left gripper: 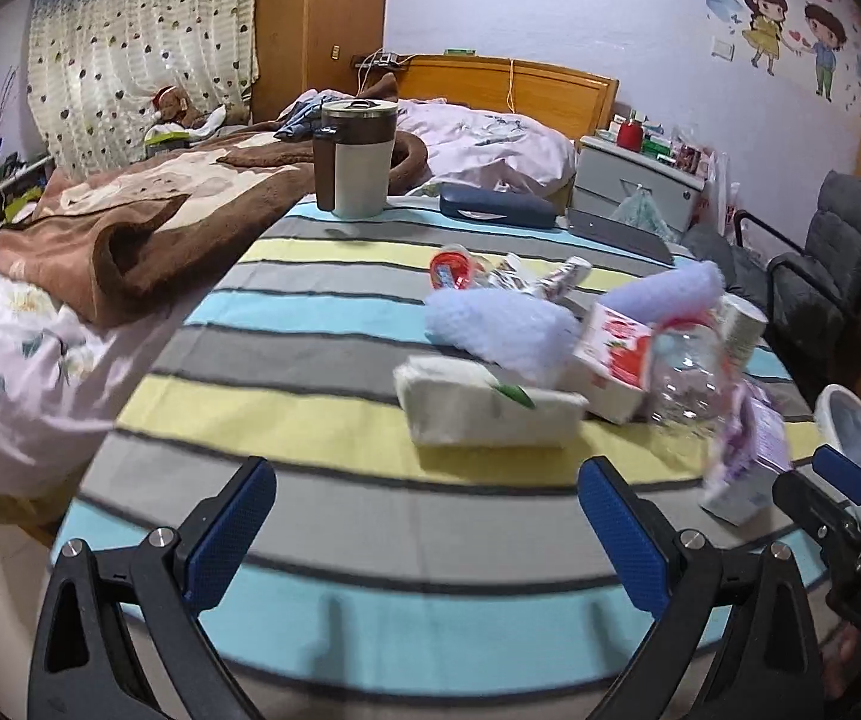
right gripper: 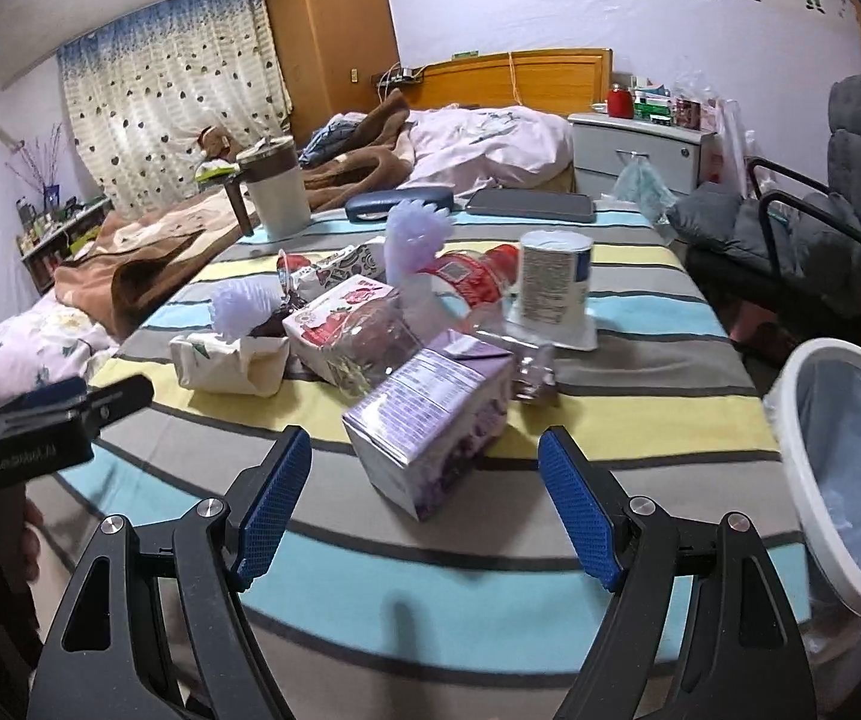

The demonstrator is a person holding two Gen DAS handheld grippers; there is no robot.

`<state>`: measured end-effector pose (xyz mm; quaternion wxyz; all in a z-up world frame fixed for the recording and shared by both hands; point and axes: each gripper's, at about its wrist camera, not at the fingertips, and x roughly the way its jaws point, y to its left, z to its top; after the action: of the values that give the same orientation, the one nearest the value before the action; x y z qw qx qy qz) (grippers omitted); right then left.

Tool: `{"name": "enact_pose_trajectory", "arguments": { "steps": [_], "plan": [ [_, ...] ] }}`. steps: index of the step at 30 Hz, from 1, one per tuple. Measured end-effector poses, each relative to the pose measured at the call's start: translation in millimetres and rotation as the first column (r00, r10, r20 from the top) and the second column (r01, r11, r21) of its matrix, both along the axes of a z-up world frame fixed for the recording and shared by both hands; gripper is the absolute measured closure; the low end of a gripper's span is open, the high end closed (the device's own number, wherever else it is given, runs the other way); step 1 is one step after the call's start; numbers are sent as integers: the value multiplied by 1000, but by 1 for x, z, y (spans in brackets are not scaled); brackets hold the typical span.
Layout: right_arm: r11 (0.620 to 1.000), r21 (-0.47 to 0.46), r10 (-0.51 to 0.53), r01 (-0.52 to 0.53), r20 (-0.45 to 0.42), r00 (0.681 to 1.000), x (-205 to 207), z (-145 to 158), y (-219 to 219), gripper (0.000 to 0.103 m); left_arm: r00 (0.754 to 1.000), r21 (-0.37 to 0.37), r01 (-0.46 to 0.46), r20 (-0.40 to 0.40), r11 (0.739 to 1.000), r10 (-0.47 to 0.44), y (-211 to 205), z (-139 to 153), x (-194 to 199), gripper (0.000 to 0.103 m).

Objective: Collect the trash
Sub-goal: 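Reach the right tool to the purple milk carton and close on it, then grasp the white cloth bag with the left tool while the right tool holds the carton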

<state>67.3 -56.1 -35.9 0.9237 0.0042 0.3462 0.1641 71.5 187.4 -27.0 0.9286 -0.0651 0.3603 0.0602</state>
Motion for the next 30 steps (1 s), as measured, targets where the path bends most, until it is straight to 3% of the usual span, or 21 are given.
{"name": "enact_pose_trajectory", "arguments": {
  "steps": [5, 7, 13, 20, 24, 28, 30],
  "plan": [
    [999, -29, -29, 29, -11, 1000, 7, -5, 6, 29, 997, 0, 74, -17, 997, -74, 6, -5, 23, 1],
    [999, -20, -43, 43, -24, 999, 10, -6, 6, 44, 995, 6, 92, -28, 996, -92, 7, -10, 33, 1],
    [995, -24, -96, 95, -25, 995, 9, -7, -8, 63, 992, -44, 113, -51, 993, -116, 8, -22, 48, 2],
    [989, -46, -142, 142, 0, 990, 5, -2, -27, 63, 967, -129, 240, -53, 962, -248, -22, -25, 42, 5],
    [985, -50, -167, 168, 8, 986, 4, -2, -37, 63, 944, -186, 315, -42, 931, -328, -40, -25, 32, 5],
    [981, -46, -187, 187, 8, 982, 3, -1, -48, 63, 908, -206, 403, -30, 892, -417, -59, -21, 20, 5],
    [981, -47, -187, 187, 2, 982, 4, -1, -49, 63, 910, -155, 408, -12, 900, -414, -61, -14, 15, 5]
  ]
}}
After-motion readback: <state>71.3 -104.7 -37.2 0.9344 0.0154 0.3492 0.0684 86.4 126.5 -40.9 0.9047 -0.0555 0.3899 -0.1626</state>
